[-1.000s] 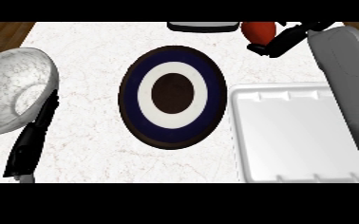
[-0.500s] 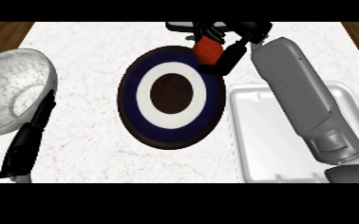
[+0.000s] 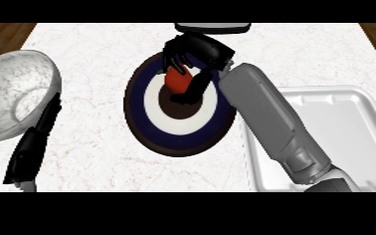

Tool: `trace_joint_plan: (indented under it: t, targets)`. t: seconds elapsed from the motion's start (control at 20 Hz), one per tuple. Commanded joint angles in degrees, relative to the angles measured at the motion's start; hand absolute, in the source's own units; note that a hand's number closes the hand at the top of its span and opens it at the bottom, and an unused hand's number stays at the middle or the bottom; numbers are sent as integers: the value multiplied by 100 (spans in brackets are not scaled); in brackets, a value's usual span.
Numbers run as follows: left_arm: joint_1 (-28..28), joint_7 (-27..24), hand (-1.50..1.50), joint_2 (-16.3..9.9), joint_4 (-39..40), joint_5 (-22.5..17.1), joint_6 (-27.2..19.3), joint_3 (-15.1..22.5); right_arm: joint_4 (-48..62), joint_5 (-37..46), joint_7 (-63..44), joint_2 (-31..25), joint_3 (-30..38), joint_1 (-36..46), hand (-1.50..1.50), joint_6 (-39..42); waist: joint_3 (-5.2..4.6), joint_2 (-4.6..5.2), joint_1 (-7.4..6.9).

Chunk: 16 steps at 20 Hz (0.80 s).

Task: Pick the bell pepper from the tray and place it in the plate

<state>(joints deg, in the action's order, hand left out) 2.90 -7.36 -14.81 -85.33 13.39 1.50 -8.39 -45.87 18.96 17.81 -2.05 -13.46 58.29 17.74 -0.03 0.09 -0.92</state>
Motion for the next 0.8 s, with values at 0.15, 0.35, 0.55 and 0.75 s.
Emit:
trace_joint_plan:
  t: [0.15,0.35,0.55,0.75]
  targets:
    - [143,-306,0,51,91,73,20,-4,704,-487,-394,200,-550,70,-150,-645,1,14,-68]
    - [148,269,0,19,-446,-27,199,41,577,-1020,-92,203,-90,13,-150,-711,6,4,-53]
    - [79,45,0,-48,-157,-141,263,-108,598,-1786,-271,204,459,52,-150,-899,6,3,-43]
    - [-55,17,0,78,32,96,45,-2,1159,-2065,-320,-178,1231,366,-150,-764,4,31,-17]
